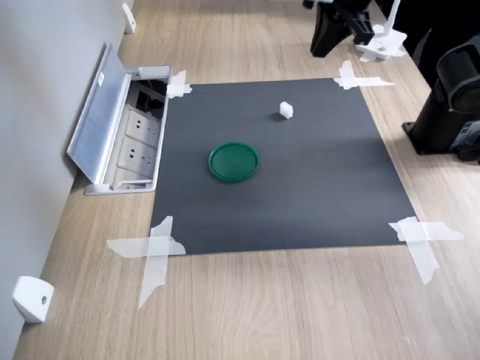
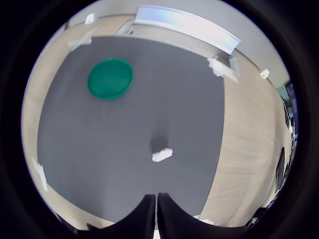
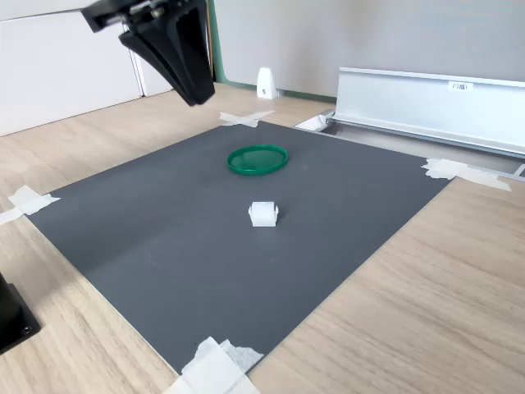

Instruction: Grasp a white terminal and put it on the green lid.

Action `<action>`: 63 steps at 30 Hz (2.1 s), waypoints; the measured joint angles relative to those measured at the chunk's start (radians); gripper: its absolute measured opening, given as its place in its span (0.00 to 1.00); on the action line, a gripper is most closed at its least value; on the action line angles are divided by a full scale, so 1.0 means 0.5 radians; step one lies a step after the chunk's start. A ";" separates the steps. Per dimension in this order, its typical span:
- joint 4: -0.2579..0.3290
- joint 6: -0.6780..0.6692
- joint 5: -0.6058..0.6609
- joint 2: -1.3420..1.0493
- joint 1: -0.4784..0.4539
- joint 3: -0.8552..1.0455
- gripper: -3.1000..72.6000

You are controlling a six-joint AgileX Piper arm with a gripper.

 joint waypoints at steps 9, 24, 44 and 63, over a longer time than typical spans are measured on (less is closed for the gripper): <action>0.130 -0.391 0.068 0.236 -0.181 -0.012 0.27; 0.221 -0.586 -0.211 0.592 -0.313 -0.025 0.95; 0.266 -0.563 -0.545 1.057 -0.313 -0.027 0.95; 0.318 -0.598 -0.547 1.081 -0.313 -0.036 0.44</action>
